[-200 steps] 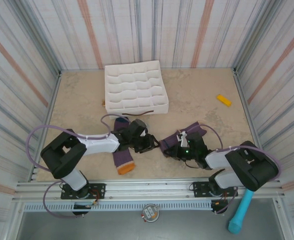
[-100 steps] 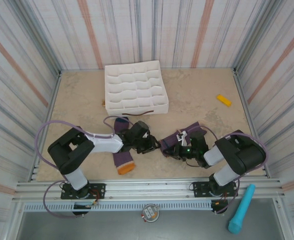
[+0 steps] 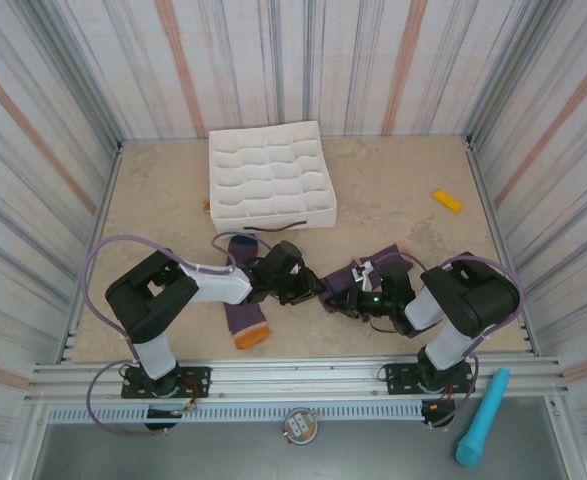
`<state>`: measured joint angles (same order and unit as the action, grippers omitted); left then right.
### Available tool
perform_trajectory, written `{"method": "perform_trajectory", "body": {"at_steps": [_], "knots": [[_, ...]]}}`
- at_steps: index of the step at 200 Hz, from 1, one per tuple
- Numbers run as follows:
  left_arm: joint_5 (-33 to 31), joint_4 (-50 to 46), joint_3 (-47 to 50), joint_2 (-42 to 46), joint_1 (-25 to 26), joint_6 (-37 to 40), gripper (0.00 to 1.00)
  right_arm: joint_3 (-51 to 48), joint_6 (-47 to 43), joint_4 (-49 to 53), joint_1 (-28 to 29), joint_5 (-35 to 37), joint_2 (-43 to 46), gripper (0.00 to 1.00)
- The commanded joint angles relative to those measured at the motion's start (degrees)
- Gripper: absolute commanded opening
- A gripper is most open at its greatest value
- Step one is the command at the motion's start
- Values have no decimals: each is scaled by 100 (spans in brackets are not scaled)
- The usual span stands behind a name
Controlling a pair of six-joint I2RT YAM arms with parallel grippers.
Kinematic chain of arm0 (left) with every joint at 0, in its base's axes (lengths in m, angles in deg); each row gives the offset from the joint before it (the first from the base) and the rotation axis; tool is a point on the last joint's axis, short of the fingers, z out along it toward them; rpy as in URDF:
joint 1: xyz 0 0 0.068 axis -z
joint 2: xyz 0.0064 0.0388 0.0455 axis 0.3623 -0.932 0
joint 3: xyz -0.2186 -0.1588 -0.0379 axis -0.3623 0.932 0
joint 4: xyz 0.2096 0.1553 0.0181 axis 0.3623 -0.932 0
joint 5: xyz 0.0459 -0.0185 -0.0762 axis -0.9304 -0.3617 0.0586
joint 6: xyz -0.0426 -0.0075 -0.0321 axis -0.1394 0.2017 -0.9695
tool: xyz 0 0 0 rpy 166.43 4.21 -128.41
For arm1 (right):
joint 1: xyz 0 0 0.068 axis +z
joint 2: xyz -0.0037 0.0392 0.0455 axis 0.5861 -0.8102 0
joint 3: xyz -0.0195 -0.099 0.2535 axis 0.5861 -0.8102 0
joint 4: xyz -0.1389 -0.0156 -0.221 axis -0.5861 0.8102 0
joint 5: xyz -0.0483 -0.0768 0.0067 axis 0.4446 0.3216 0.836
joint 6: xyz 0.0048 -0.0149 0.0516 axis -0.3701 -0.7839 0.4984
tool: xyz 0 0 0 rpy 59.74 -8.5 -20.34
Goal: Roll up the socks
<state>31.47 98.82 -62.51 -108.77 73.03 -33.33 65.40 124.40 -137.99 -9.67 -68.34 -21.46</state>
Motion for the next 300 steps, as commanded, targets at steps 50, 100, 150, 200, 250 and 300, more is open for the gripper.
{"method": "perform_trajectory", "body": {"at_steps": [50, 100, 150, 200, 250, 300], "knots": [[-537, 332, 579, 454, 48, -66, 46, -345, 19, 1441, -64, 678, -453, 0], [-472, 510, 617, 136, 41, -248, 37, -323, 37, 1431, -79, 642, -480, 0], [-401, 701, 552, -175, 54, -301, 36, -341, 46, 1425, -99, 631, -447, 0], [-414, 687, 535, -318, 113, -360, 32, -332, 53, 1360, -138, 586, -506, 0], [-604, 367, 445, -402, 259, -442, 30, -328, 83, 1211, -200, 508, -541, 0], [-738, 137, 414, -409, 253, -516, 16, -318, 122, 1121, -209, 445, -508, 0]]}}
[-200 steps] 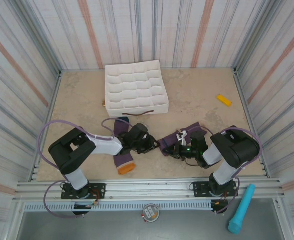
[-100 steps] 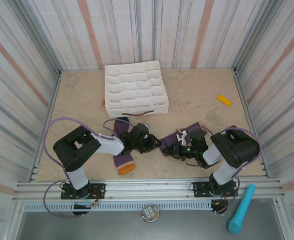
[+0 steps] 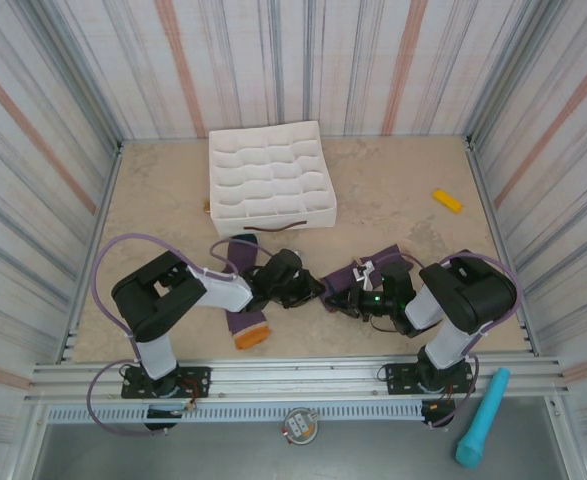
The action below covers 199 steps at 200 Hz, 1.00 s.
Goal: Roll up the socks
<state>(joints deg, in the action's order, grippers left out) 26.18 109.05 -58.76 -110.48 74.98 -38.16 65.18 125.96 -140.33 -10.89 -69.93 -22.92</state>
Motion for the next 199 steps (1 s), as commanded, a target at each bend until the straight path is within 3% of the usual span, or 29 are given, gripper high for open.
{"method": "perform_trajectory", "body": {"at_steps": [1, 18, 29, 66, 97, 115, 135, 164, 199], "knots": [[-210, -906, 32, -241, 58, -36, 15, -297, -33, 1355, -87, 605, -361, 0], [-232, -1150, -43, -182, 23, -55, 3, -254, -86, 1461, -91, 543, -258, 0], [-255, -1326, -101, -110, 24, -39, 0, -210, -157, 1653, -90, 528, -126, 7], [-302, -1908, -252, 188, -25, 104, 0, 217, -738, 3419, -78, 657, 1107, 23], [-220, -2543, -458, 437, -159, 255, 0, 1091, -1714, 6470, 314, 1826, 3119, 50], [-170, -2977, -561, 575, -222, 270, 0, 1267, -1946, 7262, 395, 2220, 4057, 62], [-160, -3274, -648, 698, -258, 270, 0, 1350, -2223, 7828, 541, 2662, 4862, 67], [36, -3604, -863, 658, -317, 296, 0, 1492, -2547, 8239, 1279, 3626, 5110, 70], [348, -3986, -1274, 418, -366, 364, 0, 1960, -2631, 8342, 2827, 5417, 4489, 71]]}}
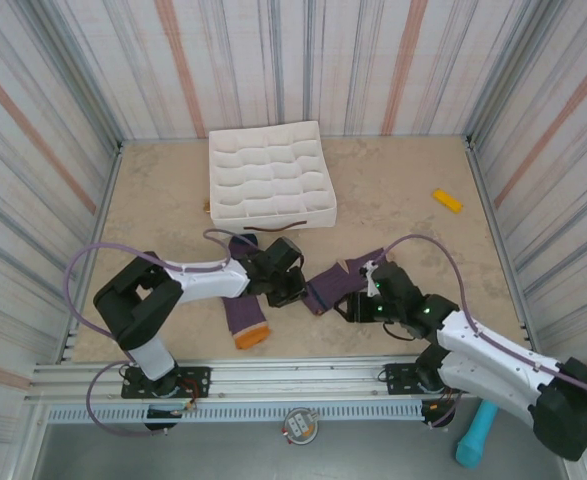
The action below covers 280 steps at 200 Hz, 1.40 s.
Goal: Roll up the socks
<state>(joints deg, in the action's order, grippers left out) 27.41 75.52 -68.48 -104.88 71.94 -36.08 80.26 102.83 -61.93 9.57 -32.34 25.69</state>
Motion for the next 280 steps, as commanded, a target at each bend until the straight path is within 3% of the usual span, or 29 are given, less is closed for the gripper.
{"method": "perform_trajectory", "body": {"at_steps": [1, 52, 103, 120, 217, 280], "knots": [[232, -637, -311, -152, -61, 162, 0, 464, -323, 504, 834, 1706, -393, 71], [430, -949, -613, -392, -116, 230, 0, 1105, -855, 144, 2743, 4042, -1605, 72], [654, -975, -667, -468, -192, 305, 0, 1690, -1225, -72, 3553, 5189, -2957, 69], [725, -953, -679, -509, -209, 317, 0, 1843, -1250, -56, 3675, 5447, -3319, 63], [898, -904, -674, -619, -271, 387, 0, 1878, -1379, -444, 3734, 5478, -4214, 59], [967, -854, -583, -594, -313, 394, 0, 1988, -1143, -400, 3717, 5563, -4674, 45]]}}
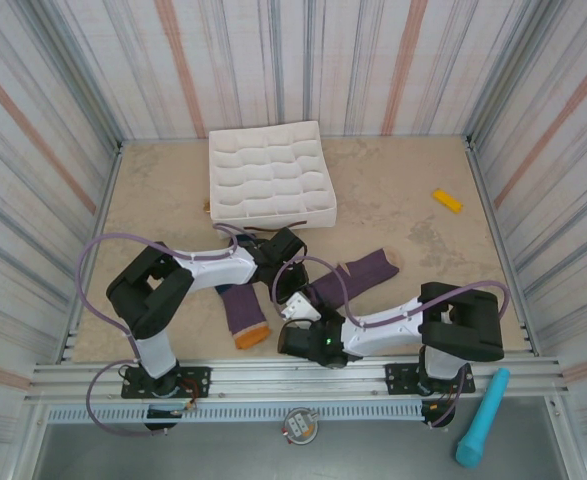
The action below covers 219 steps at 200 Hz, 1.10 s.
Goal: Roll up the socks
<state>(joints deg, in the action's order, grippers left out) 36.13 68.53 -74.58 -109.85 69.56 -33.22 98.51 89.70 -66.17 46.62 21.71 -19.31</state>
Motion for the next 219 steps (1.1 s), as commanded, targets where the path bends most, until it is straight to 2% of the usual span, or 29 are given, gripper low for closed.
{"method": "perform_trajectory", "body": {"at_steps": [1, 34, 65, 71, 97, 132, 146, 167, 186, 219], "knots": [[96, -158, 26, -97, -71, 109, 0, 163, 174, 24, 12, 157, -179, 45], [118, -115, 34, -119, -90, 109, 0, 180, 271, 38, 4, 119, -270, 33], [154, 15, 96, -115, -94, 73, 0, 104, 344, -43, -79, -9, -255, 4], [172, 92, 133, -87, -101, 75, 6, 84, 385, -47, -108, -53, -238, 0], [136, 591, 410, 136, -118, -87, 24, -129, 574, -131, -158, -128, -61, 0], [65, 904, 597, 430, -206, -172, 58, -717, 668, -742, -415, -877, 478, 0], [23, 1009, 632, 549, -217, -168, 64, -966, 671, -1025, -585, -1257, 689, 0], [-132, 1114, 710, 778, -226, -171, 77, -1276, 805, -1265, -783, -1656, 957, 0], [-217, 1172, 740, 924, -243, -119, 80, -1511, 924, -1442, -920, -1940, 1199, 0], [-279, 1238, 828, 1055, -261, -120, 79, -2084, 1250, -1999, -1389, -2743, 1696, 0]]}}
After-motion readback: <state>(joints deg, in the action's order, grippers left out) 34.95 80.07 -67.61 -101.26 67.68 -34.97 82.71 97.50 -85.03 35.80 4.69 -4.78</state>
